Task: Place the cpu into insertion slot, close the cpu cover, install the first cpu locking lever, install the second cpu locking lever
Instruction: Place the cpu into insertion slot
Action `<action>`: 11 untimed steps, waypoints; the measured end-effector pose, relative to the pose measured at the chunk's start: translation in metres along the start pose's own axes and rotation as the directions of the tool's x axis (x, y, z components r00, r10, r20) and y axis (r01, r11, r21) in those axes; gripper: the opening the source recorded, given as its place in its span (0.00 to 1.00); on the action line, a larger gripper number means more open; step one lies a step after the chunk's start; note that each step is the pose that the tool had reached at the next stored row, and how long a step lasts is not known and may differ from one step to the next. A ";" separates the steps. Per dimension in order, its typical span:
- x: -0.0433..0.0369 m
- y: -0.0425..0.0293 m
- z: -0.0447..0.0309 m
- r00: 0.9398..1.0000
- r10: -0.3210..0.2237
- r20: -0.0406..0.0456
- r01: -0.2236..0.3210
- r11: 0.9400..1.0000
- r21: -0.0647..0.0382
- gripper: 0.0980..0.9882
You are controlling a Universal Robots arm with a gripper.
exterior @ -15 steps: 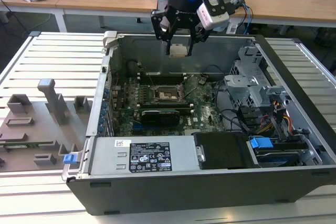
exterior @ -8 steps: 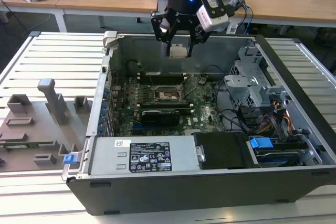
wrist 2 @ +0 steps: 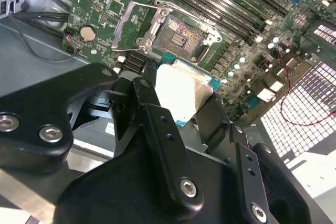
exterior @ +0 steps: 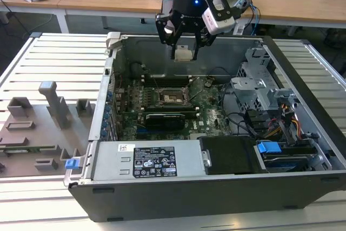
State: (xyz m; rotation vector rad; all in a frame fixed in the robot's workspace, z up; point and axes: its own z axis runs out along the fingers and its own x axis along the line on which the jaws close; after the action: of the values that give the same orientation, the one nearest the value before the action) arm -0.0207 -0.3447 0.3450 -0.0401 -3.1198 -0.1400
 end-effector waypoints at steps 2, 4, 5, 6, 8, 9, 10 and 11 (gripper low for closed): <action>0.0000 -0.0001 0.0016 1.000 0.000 0.000 0.000 1.000 0.000 0.50; -0.0001 -0.0003 0.0036 1.000 0.000 0.000 0.000 1.000 0.000 0.50; -0.0001 -0.0004 0.0045 1.000 0.000 0.000 0.000 1.000 0.000 0.50; -0.0001 -0.0005 0.0050 1.000 0.000 0.000 0.000 1.000 0.000 0.50; -0.0001 -0.0005 0.0061 1.000 0.000 0.000 0.000 1.000 0.000 0.50; -0.0002 -0.0006 0.0066 1.000 0.000 0.000 0.000 1.000 0.000 0.50; -0.0002 -0.0006 0.0069 1.000 0.000 0.000 0.000 1.000 0.000 0.50; -0.0002 -0.0007 0.0075 1.000 0.000 0.000 0.000 1.000 0.000 0.50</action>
State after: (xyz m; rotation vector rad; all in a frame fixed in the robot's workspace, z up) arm -0.0207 -0.3447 0.3374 -0.0401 -3.1199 -0.1400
